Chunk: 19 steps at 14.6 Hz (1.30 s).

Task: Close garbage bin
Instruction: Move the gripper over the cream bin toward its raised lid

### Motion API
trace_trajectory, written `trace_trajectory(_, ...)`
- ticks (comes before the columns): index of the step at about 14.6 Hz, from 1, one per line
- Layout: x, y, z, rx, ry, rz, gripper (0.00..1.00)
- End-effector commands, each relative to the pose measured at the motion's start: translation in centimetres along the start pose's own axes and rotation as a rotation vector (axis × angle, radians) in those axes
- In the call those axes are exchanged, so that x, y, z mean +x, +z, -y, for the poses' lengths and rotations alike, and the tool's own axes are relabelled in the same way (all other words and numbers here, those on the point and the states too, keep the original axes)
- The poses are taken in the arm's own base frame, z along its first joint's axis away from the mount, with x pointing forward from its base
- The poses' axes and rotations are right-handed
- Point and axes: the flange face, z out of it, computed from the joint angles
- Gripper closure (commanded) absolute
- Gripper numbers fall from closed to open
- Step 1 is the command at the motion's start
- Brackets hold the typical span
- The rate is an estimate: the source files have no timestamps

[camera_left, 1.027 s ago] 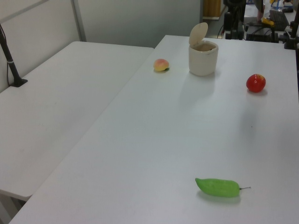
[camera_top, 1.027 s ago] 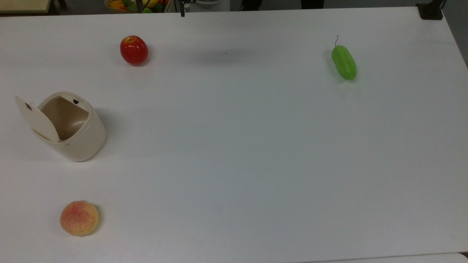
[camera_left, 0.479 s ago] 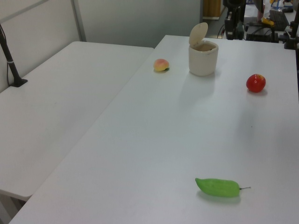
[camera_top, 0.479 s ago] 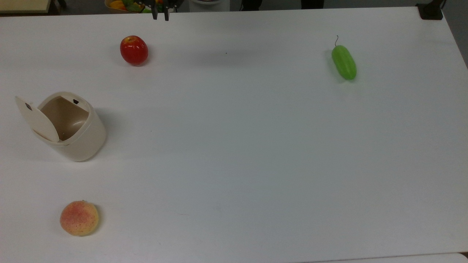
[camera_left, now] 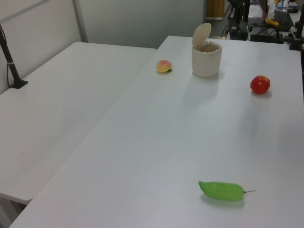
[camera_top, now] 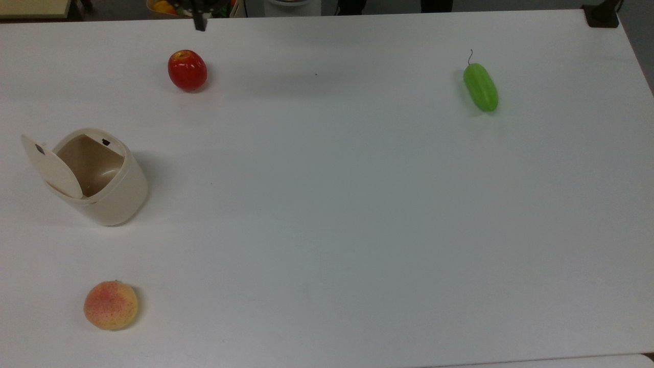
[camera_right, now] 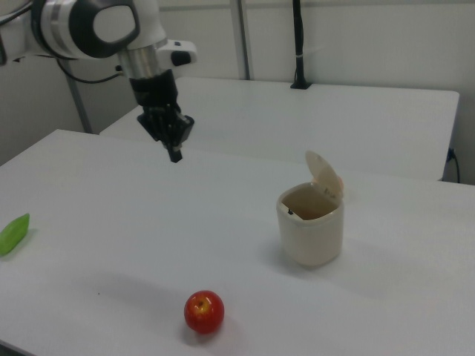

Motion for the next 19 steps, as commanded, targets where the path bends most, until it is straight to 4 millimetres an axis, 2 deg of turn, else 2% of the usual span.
trace_trajectory(1, 3.3, 0.2, -5.3, -0.018, 0.159, -0.145, 1.0)
trace_trajectory(3, 4.6, 1.3, -7.9, -0.024, 0.245, -0.21, 1.0)
trace_trajectory(7, 6.4, 1.5, -13.7, -0.031, 0.394, -0.415, 1.0)
trace_trajectory(13, 8.6, 4.4, -18.0, -0.049, 0.456, -0.585, 1.0)
trace_trajectory(16, 9.8, 6.9, -19.7, -0.049, 0.475, -0.671, 1.0)
trace_trajectory(19, 10.7, 9.1, -19.5, -0.046, 0.469, -0.682, 1.0)
